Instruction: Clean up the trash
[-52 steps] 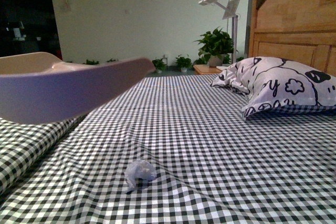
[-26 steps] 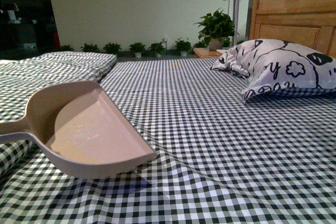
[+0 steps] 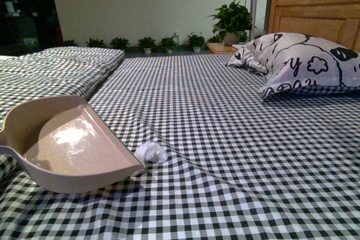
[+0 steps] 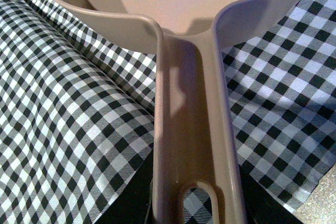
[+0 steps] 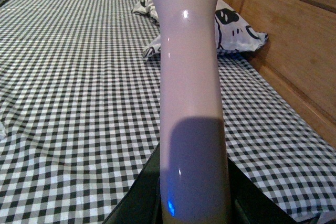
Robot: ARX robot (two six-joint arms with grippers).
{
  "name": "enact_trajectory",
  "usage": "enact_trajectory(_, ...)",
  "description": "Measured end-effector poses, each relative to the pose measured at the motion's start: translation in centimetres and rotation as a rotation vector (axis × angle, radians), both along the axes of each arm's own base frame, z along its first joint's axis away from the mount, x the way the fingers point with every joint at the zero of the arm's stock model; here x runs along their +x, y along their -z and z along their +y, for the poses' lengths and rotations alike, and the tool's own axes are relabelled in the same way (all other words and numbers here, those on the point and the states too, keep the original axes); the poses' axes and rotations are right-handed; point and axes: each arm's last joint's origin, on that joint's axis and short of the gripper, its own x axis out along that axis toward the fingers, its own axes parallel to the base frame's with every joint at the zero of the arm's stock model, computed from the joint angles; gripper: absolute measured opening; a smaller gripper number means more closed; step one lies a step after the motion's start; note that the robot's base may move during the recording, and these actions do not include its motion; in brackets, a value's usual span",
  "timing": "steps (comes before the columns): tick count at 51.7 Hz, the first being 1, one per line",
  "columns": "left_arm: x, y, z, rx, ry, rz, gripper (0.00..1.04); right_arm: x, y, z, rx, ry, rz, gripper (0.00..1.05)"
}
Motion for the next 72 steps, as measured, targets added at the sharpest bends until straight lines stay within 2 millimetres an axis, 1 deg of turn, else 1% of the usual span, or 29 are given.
enact_trajectory(11,-0.1,0.6,0.0,-0.012,0.006,0.011,0.26,0.0,0.0,0.0,0.0,0.0,0.0,0.19)
enact_trajectory(20,0.3,1.9,0.2,-0.026,0.004,0.057,0.26,0.0,0.0,0.0,0.0,0.0,0.0,0.19)
enact_trajectory(25,0.4,2.3,0.2,-0.032,0.007,0.075,0.26,0.0,0.0,0.0,0.0,0.0,0.0,0.19)
enact_trajectory(39,1.3,2.4,0.4,-0.035,0.014,0.091,0.26,0.0,0.0,0.0,0.0,0.0,0.0,0.19)
enact_trajectory(45,1.6,2.8,0.3,-0.042,0.02,0.116,0.26,0.0,0.0,0.0,0.0,0.0,0.0,0.19)
enact_trajectory(72,1.7,3.4,0.2,-0.059,0.035,0.19,0.26,0.0,0.0,0.0,0.0,0.0,0.0,0.19)
